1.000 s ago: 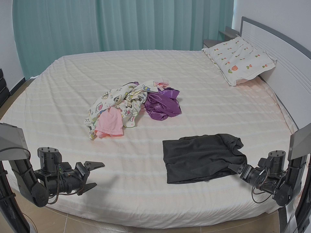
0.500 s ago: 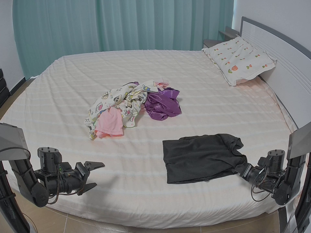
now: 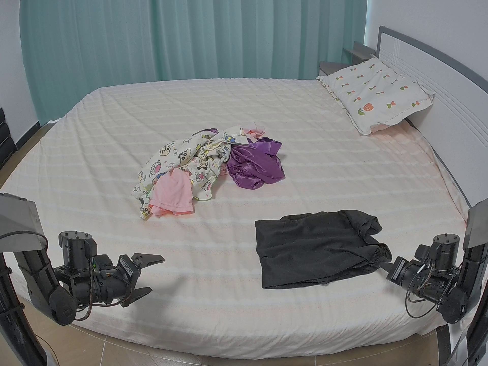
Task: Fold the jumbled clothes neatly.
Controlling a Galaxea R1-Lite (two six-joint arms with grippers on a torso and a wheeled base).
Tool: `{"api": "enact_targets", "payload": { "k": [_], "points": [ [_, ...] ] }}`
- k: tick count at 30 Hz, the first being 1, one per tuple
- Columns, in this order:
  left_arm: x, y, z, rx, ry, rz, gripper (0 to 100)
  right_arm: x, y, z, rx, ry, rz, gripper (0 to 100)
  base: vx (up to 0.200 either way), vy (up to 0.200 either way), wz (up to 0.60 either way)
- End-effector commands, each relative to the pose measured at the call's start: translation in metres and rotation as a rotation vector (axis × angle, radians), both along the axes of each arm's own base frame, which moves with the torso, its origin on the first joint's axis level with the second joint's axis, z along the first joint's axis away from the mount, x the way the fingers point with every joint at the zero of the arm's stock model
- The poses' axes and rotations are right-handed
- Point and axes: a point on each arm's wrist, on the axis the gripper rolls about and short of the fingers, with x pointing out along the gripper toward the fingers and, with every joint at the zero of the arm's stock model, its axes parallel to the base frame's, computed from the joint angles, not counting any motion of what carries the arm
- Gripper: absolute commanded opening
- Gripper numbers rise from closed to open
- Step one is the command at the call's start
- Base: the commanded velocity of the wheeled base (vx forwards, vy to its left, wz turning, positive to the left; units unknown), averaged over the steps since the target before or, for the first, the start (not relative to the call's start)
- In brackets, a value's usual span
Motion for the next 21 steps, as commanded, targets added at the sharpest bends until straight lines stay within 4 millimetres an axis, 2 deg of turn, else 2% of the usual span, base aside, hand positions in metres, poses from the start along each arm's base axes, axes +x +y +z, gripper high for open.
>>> {"api": "enact_targets", "payload": {
  "k": [1,8,17,18,21],
  "points": [
    [0.000,0.000,0.000,0.000,0.000,0.000,100,-0.006,-0.015,0.001,-0.048,-0.001,-0.019,0,0.000,0.000,0.00],
    [0.000,0.000,0.000,0.000,0.000,0.000,100,-0.005,-0.032,-0.004,-0.113,0.010,-0.041,0,0.000,0.000,0.00],
    [0.000,0.000,0.000,0.000,0.000,0.000,100,-0.004,-0.038,-0.011,-0.152,0.037,-0.043,0,0.000,0.000,0.00],
    [0.000,0.000,0.000,0.000,0.000,0.000,100,-0.005,-0.039,-0.012,-0.156,0.039,-0.041,100,0.000,0.000,0.00],
    [0.000,0.000,0.000,0.000,0.000,0.000,100,-0.005,-0.040,-0.013,-0.165,0.043,-0.043,100,0.000,0.000,0.00]
  ]
}}
